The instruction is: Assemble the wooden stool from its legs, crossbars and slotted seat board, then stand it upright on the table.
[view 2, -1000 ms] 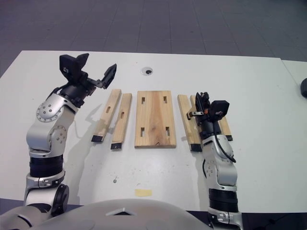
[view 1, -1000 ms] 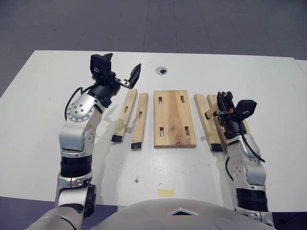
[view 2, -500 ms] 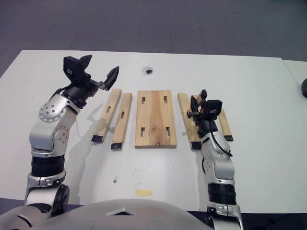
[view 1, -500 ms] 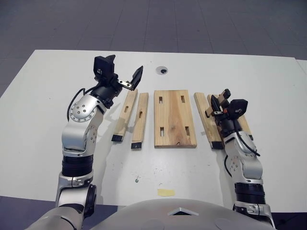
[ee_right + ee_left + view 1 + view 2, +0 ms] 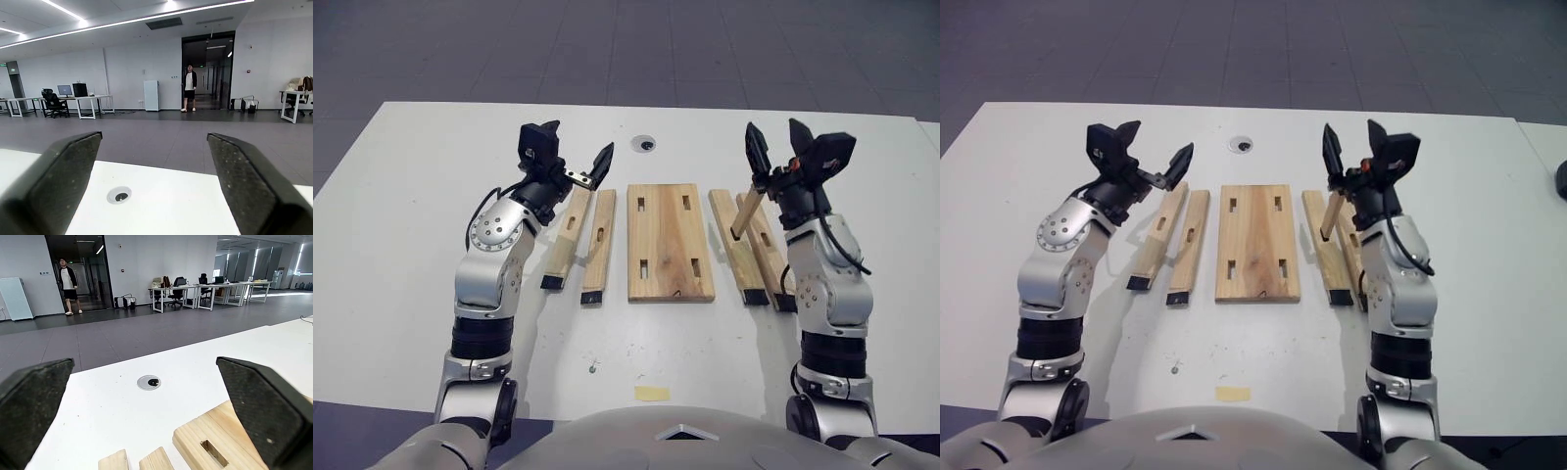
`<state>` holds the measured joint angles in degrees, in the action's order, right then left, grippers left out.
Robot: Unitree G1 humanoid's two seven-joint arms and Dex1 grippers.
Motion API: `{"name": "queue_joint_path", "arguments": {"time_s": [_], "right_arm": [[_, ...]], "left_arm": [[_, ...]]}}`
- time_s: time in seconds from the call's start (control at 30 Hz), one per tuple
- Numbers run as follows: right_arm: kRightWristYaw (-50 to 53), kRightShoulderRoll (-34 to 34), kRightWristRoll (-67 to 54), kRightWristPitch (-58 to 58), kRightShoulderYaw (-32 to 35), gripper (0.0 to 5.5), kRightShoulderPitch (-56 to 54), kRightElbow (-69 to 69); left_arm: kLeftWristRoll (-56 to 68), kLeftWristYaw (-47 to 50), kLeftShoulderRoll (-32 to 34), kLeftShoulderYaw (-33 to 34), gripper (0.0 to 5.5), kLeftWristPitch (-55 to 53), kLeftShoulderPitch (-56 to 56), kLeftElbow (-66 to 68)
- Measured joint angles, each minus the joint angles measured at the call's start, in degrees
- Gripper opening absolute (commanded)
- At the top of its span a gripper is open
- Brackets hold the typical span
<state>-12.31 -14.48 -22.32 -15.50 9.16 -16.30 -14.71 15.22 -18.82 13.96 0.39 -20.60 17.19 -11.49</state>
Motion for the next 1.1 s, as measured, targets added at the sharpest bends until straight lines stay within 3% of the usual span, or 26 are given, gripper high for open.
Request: {"name": "queue_joint_path", "arguments": {"time_s": [0.2, 0.57, 0.77, 0.9, 1.1], "right_arm": [[1.0, -1.3, -1.6, -3.9, 1.6, 5.39, -7.2, -0.8], [3.5, -1.0, -4.0, -11.7, 1.6, 5.39, -16.6, -0.6], [-2.2, -2.5, -0.1, -11.9, -5.0, 5.39, -2.8, 5.9], [-3.3, -3.3, 0.8, -7.7, -4.7, 5.39, -0.8, 6.0], [-1.6, 2.1, -1.7, -5.7, -2.9, 5.39, 0.0, 5.4]], "left_arm": [[-0.4, 0.2, -1.0, 0.0, 5.40, 0.6, 0.0, 0.4], [-1.6, 0.5, -1.6, -0.2, 5.40, 1.4, 0.0, 1.6], [-1.4, 1.0, -2.2, 0.2, 5.40, 1.0, -1.1, 1.6], [-0.3, 1.2, -2.5, 0.4, 5.40, 0.3, -1.6, 1.5], [-0.2, 1.9, -3.7, -0.5, 5.40, -0.5, -4.0, 0.5]]}}
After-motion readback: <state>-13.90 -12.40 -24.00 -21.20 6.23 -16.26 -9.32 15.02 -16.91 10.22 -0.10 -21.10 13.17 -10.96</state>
